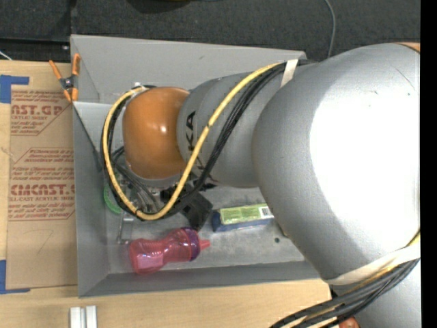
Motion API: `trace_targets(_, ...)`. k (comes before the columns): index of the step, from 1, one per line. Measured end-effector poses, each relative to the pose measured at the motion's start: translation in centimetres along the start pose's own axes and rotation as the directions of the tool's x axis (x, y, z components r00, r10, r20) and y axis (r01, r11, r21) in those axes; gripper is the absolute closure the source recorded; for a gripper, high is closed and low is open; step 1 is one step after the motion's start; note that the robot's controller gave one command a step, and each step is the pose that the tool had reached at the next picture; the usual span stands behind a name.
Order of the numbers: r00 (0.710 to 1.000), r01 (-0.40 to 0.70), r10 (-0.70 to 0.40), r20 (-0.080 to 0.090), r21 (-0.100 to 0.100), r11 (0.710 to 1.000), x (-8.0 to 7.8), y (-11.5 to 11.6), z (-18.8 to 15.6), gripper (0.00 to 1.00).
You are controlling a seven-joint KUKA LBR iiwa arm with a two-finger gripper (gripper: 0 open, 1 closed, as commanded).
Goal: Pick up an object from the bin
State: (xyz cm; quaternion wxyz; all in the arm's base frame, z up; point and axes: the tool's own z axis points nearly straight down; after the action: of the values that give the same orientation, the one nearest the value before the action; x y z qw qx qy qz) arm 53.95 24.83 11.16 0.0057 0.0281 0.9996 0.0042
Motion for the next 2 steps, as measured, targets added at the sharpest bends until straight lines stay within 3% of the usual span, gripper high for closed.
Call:
trace_targets(1, 1.0, 0.029, -0.028, -0.013, 0.005, 1.0, -0.47, -0.39, 3.3, 0.0)
trace_targets(2, 0.992, -0.126, 0.126, -0.001, 0.0, 0.992, -1.06, -0.8, 4.22, 0.0)
